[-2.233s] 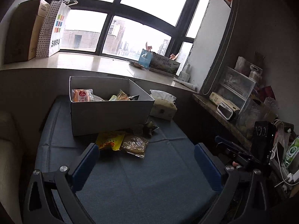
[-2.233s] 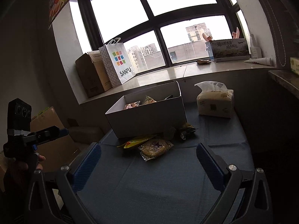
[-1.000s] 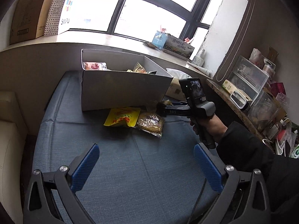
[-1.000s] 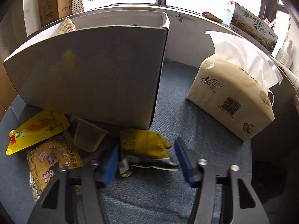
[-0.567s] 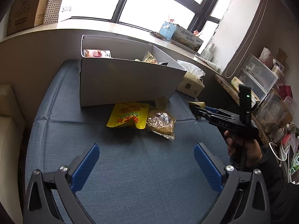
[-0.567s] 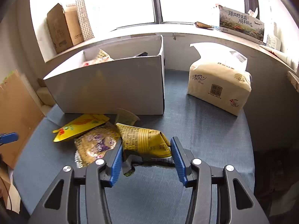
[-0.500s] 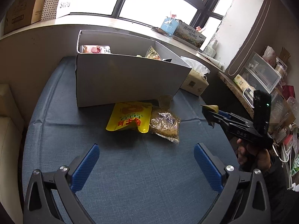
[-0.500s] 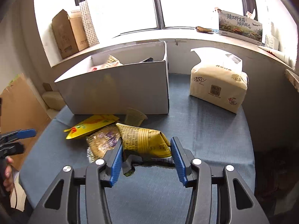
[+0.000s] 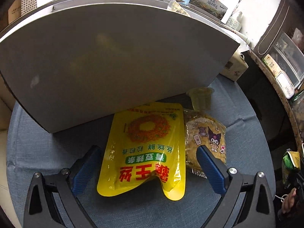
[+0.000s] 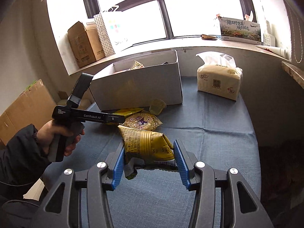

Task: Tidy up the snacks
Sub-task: 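Grasp the yellow-striped snack bag with the right tool while the left tool grasps the yellow pouch, then lower both held bags into the white box and open both tools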

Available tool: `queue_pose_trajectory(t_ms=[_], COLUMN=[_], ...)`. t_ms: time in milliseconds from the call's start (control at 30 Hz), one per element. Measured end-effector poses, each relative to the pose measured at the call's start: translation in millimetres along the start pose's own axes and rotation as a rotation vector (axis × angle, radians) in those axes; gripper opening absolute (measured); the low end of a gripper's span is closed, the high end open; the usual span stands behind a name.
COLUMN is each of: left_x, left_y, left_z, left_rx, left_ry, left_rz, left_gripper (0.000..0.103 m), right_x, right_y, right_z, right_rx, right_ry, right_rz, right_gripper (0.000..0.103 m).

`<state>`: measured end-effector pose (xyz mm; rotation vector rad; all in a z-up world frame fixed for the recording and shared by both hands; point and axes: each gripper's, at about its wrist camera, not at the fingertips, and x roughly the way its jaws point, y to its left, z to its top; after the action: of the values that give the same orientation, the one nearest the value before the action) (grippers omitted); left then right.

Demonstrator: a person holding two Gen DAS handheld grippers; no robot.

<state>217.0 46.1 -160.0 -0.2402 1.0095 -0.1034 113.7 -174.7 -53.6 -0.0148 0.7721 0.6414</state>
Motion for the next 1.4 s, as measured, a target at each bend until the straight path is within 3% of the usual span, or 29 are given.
queue_pose_trajectory(t_ms=[100, 367, 400, 433, 467, 500, 533, 600, 733, 767, 800, 833, 867, 900, 1000, 1167, 1267, 1333, 1400], left_x=[-6, -35, -44, -54, -61, -68, -75, -89, -93, -91, -92, -92, -91, -91, -79, -47, -31, -31, -36], left_y=[4, 7, 5, 4, 3, 3, 4, 5, -2, -5, -5, -7, -9, -11, -18, -6, -5, -13, -15], left_z=[-1, -30, -37, -45, -51, -57, -63, -70, -79, -80, -81, -82, -81, -81, -74, -66, -68, -74, -74], left_rx=[-0.018, -0.012, -0.01, -0.004, -0.001, -0.008, -0.022, -0.023, 0.057, 0.079, 0.091, 0.103, 0.109, 0.114, 0.161, 0.104, 0.115, 0.177, 0.183], left_ry=[-0.015, -0.051, -0.071, -0.089, -0.11, -0.122, -0.136, -0.166, -0.13, -0.115, -0.114, -0.114, -0.118, -0.133, -0.12, -0.028, 0.002, -0.042, -0.053], left_rz=[-0.011, -0.06, -0.061, -0.066, -0.069, -0.078, -0.088, -0.089, -0.031, -0.01, 0.017, 0.021, 0.018, 0.027, 0.09, 0.083, 0.141, 0.179, 0.166], left_gripper=[0.06, 0.04, 0.026, 0.025, 0.017, 0.001, 0.0, 0.0, 0.004, 0.017, 0.045, 0.062, 0.094, 0.103, 0.103, 0.103, 0.102, 0.09, 0.059], right_x=[2, 2, 2, 1, 0, 1, 2, 5, 13, 14, 16, 18, 19, 19, 20, 20, 21, 22, 23], right_y=[-3, 6, 8, 10, 11, 13, 15, 19, 31, 33, 36, 37, 39, 41, 43, 41, 40, 39, 40], right_z=[-4, -7, -7, -7, -7, -6, -6, -4, -3, -4, -5, -5, -6, -7, -9, -11, -12, -13, -14], right_rx=[0.012, -0.002, -0.007, -0.012, -0.017, -0.018, -0.018, -0.018, -0.049, -0.053, -0.056, -0.058, -0.059, -0.062, -0.07, -0.055, -0.052, -0.048, -0.047], right_ry=[0.009, 0.014, 0.015, 0.013, 0.012, 0.014, 0.016, 0.02, 0.038, 0.037, 0.041, 0.045, 0.048, 0.052, 0.058, 0.059, 0.062, 0.067, 0.071], right_rz=[-0.004, 0.008, 0.007, 0.006, 0.009, 0.015, 0.016, 0.025, 0.038, 0.043, 0.043, 0.047, 0.048, 0.049, 0.053, 0.055, 0.053, 0.051, 0.055], right_gripper=[0.053, 0.053, 0.053, 0.053, 0.053, 0.053, 0.053, 0.053, 0.053, 0.053, 0.053, 0.053, 0.053, 0.053, 0.053, 0.053, 0.053, 0.053, 0.053])
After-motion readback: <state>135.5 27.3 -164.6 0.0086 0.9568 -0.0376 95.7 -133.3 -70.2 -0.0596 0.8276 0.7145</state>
